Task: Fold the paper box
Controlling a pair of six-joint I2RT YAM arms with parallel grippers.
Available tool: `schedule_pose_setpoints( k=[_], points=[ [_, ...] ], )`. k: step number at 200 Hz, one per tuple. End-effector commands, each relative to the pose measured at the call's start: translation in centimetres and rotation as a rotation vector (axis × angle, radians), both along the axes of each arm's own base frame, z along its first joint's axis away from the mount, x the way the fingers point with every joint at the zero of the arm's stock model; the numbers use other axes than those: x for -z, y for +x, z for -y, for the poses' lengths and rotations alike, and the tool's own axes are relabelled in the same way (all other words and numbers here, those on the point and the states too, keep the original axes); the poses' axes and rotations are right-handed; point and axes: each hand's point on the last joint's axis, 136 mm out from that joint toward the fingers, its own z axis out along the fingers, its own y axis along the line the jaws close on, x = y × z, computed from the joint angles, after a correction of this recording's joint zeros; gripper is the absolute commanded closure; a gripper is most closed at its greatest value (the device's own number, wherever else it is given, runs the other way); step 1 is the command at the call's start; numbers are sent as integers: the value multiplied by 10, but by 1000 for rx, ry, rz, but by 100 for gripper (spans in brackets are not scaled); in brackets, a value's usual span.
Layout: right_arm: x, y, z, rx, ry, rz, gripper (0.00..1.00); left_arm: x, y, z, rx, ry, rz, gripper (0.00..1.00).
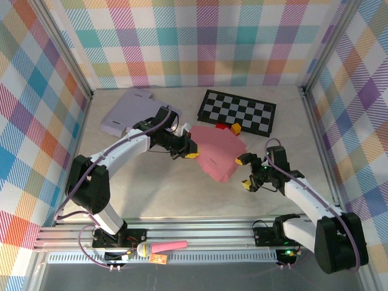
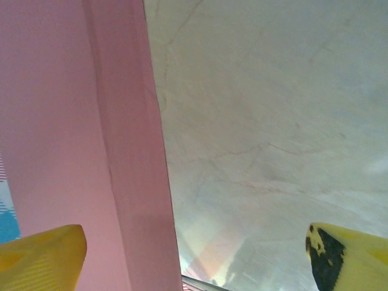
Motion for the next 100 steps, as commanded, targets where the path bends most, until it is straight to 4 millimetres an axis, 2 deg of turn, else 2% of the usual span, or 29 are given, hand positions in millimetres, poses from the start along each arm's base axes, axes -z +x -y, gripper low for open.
schedule_pose_setpoints(
  k=[1, 23, 36, 100],
  points=[
    [-25, 34, -11, 35, 109, 137, 11, -16, 2, 7, 4, -51, 1, 100],
    [-30, 50, -16, 28, 119, 155, 16, -17, 1, 7, 4, -51, -2, 100],
    [-31, 56, -18, 38, 139, 152, 23, -18, 2, 7, 3, -51, 1, 100],
    [-52, 55, -10, 93, 132, 180, 55, -17, 2, 8, 4, -56, 2, 100]
  ],
)
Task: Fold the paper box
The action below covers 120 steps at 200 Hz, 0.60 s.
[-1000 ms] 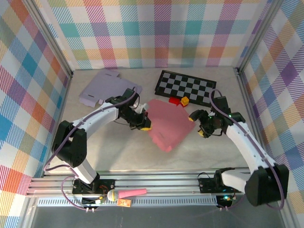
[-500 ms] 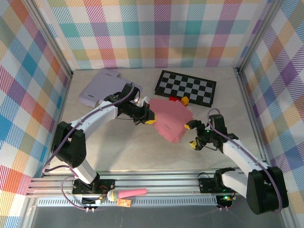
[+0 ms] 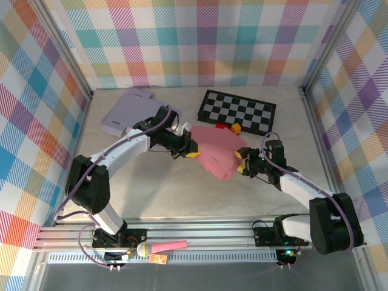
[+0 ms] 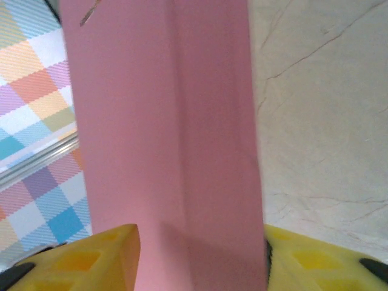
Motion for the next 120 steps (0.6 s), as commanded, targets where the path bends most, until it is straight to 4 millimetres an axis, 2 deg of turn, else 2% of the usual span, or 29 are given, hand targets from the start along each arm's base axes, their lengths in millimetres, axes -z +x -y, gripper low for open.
schedule_pose_setpoints(
  k=[1, 41, 120],
  points=[
    [-31, 11, 1, 25, 17, 72, 55, -14, 1, 6, 12, -40, 6, 100],
    [-54, 17, 3, 26, -8, 109, 68, -13, 1, 7, 20, -39, 3, 100],
    [-88, 21, 10, 55, -36, 160, 71, -14, 5, 4, 18, -38, 7, 100]
  ],
)
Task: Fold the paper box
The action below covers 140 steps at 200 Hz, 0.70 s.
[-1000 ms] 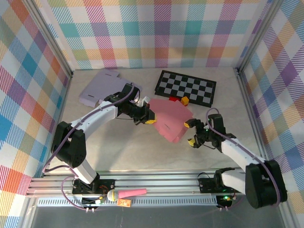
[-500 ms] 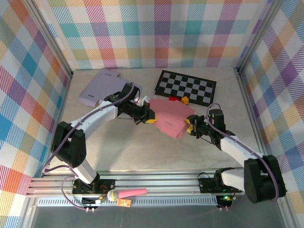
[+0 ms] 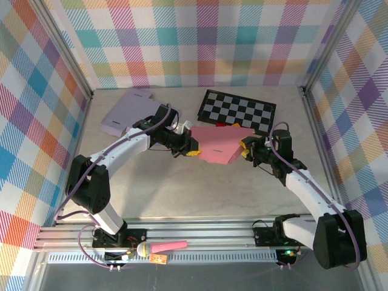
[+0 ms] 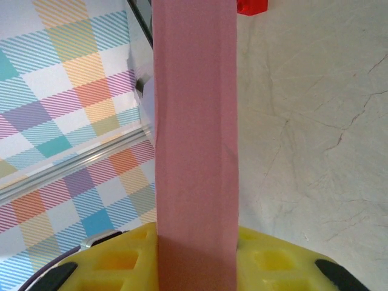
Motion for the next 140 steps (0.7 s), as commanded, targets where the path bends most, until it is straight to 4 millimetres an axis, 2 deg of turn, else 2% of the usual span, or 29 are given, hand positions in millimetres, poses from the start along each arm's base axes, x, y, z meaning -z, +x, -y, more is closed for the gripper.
schedule_pose_setpoints(
  k=[1, 74, 110, 140],
  points=[
    [-21, 2, 2, 1, -12, 42, 71, -7, 3, 2, 11, -18, 0, 100],
    [-46, 4, 4, 27, 6, 66, 65, -5, 7, 0, 8, -19, -2, 100],
    [-52, -1, 8, 41, 1, 64, 61, -6, 9, -1, 6, -20, 1, 100],
    [-58, 1, 9, 35, -15, 84, 62, -6, 9, -1, 6, -21, 0, 100]
  ],
)
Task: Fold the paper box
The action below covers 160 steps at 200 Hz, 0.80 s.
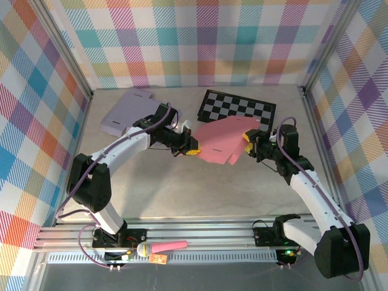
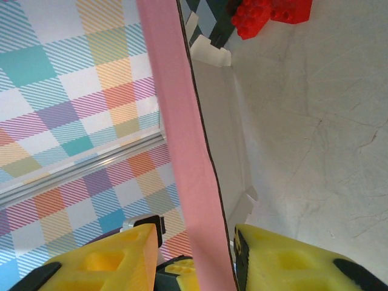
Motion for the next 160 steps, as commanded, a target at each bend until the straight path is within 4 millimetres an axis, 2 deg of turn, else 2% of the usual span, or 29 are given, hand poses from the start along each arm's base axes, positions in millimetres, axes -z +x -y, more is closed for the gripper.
schedule_pose_setpoints(
  k=[1, 31, 66, 75, 83, 100, 109, 113, 131, 160],
  points=[
    [-14, 2, 1, -2, -9, 27, 62, -8, 2, 2, 15, -19, 5, 100],
    [-19, 9, -2, -21, -10, 38, 71, -9, 2, 2, 17, -20, 5, 100],
    [-20, 9, -2, -29, -35, 21, 100, -10, 3, 3, 16, -23, 9, 100],
    [-23, 10, -1, -28, -46, 27, 100, -13, 3, 3, 14, -25, 15, 100],
    [-31, 12, -1, -32, -60, 48, 100, -17, 4, 2, 10, -26, 30, 92],
    [-54, 17, 0, -50, -108, 86, 100, -31, 7, -4, -17, -5, 90, 60],
    [-66, 20, 0, -56, -129, 102, 100, -45, 9, -9, -38, 9, 143, 53],
    [-71, 21, 0, -60, -138, 108, 100, -52, 10, -10, -46, 11, 171, 45],
    [-95, 23, 4, -33, -187, 108, 100, -83, 16, -22, -104, 38, 297, 21],
    [-117, 10, 18, 43, -323, 4, 100, -131, 21, -49, -193, 117, 547, 18]
  ],
)
